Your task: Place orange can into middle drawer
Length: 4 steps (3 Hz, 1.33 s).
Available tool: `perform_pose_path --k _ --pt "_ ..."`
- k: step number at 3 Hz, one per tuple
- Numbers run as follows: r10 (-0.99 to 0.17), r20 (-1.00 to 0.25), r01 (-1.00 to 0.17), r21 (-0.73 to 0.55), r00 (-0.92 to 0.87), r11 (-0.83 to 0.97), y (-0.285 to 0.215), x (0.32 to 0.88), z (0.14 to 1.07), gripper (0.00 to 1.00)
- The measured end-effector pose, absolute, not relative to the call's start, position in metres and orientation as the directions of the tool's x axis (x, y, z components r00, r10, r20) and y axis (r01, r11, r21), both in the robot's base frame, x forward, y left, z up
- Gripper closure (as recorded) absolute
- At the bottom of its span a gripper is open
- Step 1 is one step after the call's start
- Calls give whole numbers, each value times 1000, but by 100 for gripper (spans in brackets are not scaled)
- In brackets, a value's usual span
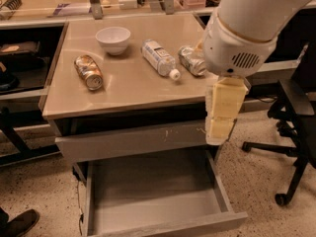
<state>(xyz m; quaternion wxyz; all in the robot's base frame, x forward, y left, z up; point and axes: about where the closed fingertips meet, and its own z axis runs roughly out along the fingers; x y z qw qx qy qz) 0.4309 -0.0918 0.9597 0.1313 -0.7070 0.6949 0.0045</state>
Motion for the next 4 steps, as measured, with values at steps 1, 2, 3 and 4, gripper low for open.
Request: perform_pose_path --k 1,2,3,4 --pt "-981 -192 -982 -189 40 -3 -89 432 962 0" --pt "-969 -248 -978 -202 7 44 -71 451 958 0" --pt "-960 -281 -976 -213 5 57 -46 481 957 0" --pt "-958 -283 -974 -227 48 18 -19 507 960 0"
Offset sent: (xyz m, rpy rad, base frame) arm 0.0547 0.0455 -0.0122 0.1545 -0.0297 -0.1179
